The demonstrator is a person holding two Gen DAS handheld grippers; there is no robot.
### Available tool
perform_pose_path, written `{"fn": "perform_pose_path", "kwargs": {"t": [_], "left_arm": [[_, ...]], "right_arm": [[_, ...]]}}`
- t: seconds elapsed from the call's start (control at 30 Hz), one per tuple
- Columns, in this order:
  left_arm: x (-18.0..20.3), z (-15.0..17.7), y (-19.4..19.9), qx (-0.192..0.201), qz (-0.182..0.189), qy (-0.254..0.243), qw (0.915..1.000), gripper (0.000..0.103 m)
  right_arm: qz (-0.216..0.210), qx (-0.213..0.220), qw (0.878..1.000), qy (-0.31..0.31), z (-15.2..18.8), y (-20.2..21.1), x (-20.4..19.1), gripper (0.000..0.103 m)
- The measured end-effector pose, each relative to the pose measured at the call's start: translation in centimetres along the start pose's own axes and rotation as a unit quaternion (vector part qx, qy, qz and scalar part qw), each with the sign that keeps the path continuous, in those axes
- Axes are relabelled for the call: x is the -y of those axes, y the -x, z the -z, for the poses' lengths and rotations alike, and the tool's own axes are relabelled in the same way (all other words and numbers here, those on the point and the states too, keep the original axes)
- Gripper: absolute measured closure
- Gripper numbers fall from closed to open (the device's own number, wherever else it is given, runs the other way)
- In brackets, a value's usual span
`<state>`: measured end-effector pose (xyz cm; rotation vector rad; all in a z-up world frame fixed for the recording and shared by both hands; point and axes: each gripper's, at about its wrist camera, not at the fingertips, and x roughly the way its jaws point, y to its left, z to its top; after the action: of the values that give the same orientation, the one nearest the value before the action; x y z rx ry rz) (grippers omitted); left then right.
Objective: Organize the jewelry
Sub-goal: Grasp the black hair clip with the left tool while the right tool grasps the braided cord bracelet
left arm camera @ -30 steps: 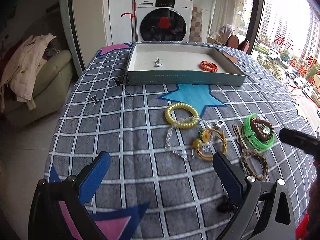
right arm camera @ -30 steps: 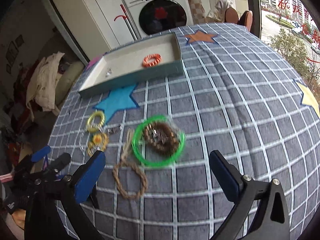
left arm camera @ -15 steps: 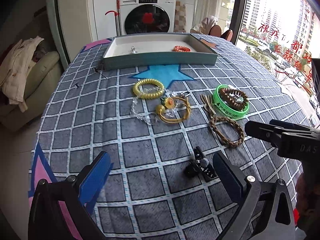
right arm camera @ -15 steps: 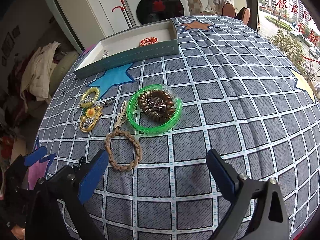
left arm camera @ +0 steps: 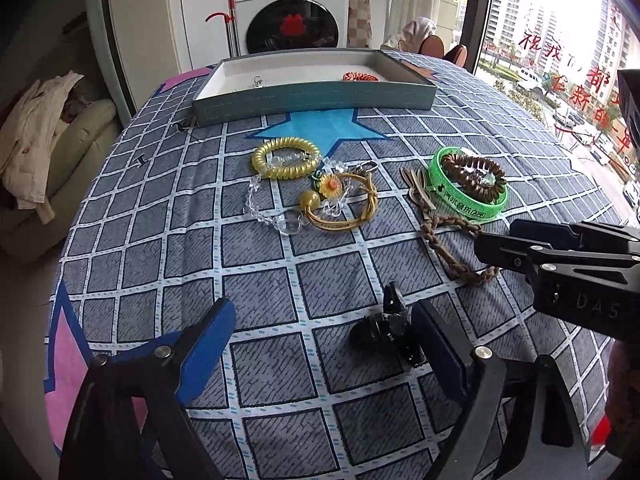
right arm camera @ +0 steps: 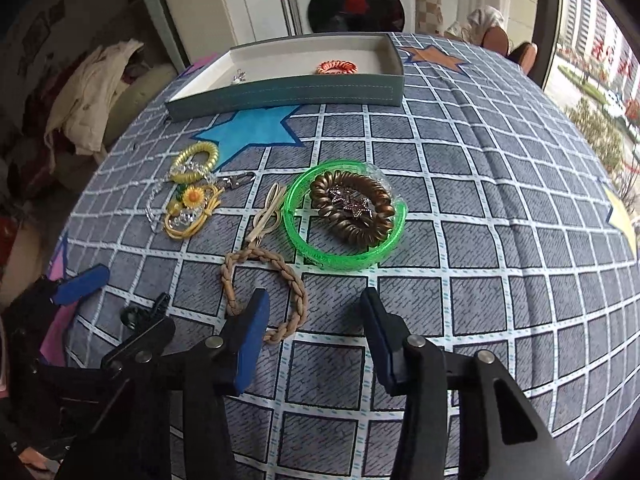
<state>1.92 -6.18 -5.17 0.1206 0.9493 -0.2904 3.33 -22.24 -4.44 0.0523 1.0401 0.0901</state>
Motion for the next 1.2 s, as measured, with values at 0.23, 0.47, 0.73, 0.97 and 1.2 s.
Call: {"fn": "perform_pose_path", "kwargs": {"t": [0.23, 0.47, 0.73, 0.97, 1.2], "left_arm": [[0.4, 0.2, 0.2, 0.007, 0.005, -0.014, 0.9999, 0.015], [0.6, -0.1, 0.4, 0.011, 0.016, -0.025, 0.9995, 0.051], [-0.3, -0.3, 0.9, 0.014, 0.05, -0.009, 0.9986, 0.059], [-1.5, -0.6, 1.5, 0.012, 0.074, 0.016, 0.9971, 0.059], [-2.2, -1.1, 2.4, 0.021, 0.074, 0.023, 0.9967, 0.059]], "right_arm": [[0.032, 0.001, 0.998, 0.05, 0.3, -0.1, -1.4, 0.056], [0.026, -0.001, 0.998, 0.059, 0.4, 0.0, -1.8, 0.069], [0.024, 0.004, 0.997, 0.067, 0.7, 0.1, -2.7, 0.096], [0.002, 0.013, 0.999, 0.033, 0.7, 1.0, -1.5, 0.096], [-0.019, 0.028, 0.999, 0.007, 0.1, 2.5, -0.3, 0.096]]}}
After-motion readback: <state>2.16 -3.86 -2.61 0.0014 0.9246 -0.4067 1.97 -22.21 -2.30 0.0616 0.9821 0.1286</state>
